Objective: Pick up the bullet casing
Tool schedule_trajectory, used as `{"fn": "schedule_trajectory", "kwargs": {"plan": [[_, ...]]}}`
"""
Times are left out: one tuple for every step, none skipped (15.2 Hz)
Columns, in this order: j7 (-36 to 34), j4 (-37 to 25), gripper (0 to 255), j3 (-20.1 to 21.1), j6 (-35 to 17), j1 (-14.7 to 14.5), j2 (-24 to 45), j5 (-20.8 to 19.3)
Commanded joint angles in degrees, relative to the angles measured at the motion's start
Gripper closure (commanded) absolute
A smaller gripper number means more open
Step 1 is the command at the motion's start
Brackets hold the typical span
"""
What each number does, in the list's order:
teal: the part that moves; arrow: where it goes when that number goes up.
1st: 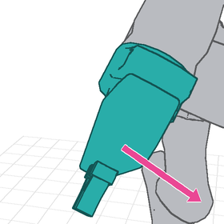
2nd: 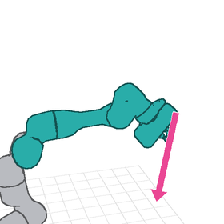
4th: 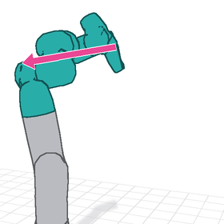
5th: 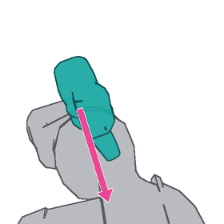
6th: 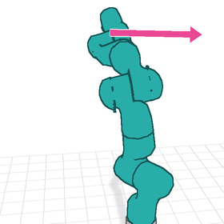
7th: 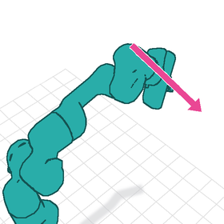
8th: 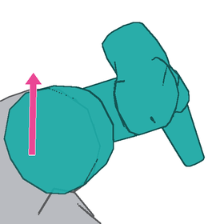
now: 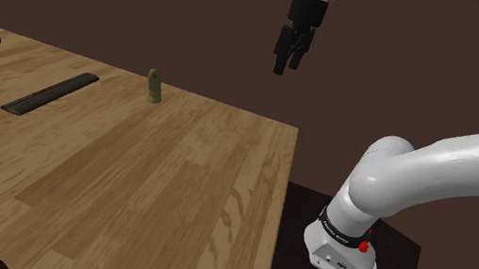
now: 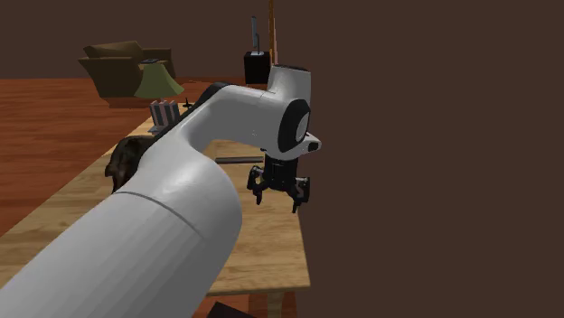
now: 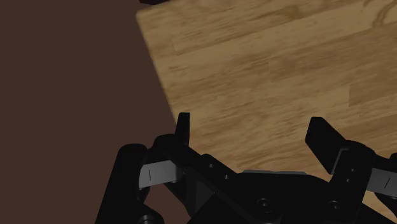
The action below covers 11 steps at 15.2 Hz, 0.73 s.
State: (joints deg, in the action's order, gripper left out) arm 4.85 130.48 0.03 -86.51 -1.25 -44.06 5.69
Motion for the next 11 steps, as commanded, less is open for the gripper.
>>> {"fn": "schedule_trajectory", "kwargs": {"plan": [[0.0, 0.0, 0, 0.0, 0.0, 0.0, 0.0, 0.0], [-0.77, -0.6, 0, 0.71, -1.27, -0.15, 1.76, 0.45], [-1.54, -1.27, 0, 1.4, -2.5, -0.3, 3.55, 0.86], [-2.31, -2.03, 0, 2.08, -3.7, -0.43, 5.37, 1.22], [-3.07, -2.85, 0, 2.75, -4.85, -0.55, 7.23, 1.54], [-3.83, -3.76, 0, 3.4, -5.96, -0.67, 9.12, 1.82], [-4.59, -4.73, 0, 4.05, -7.02, -0.76, 11.03, 2.06], [-5.35, -5.78, 0, 4.68, -8.03, -0.85, 12.97, 2.24], [-6.12, -6.91, 0, 5.3, -8.99, -0.94, 14.94, 2.38], [-6.9, -8.11, 0, 5.9, -9.9, -1.01, 16.93, 2.47], [-7.68, -9.39, 0, 6.49, -10.75, -1.08, 18.93, 2.51]]}}
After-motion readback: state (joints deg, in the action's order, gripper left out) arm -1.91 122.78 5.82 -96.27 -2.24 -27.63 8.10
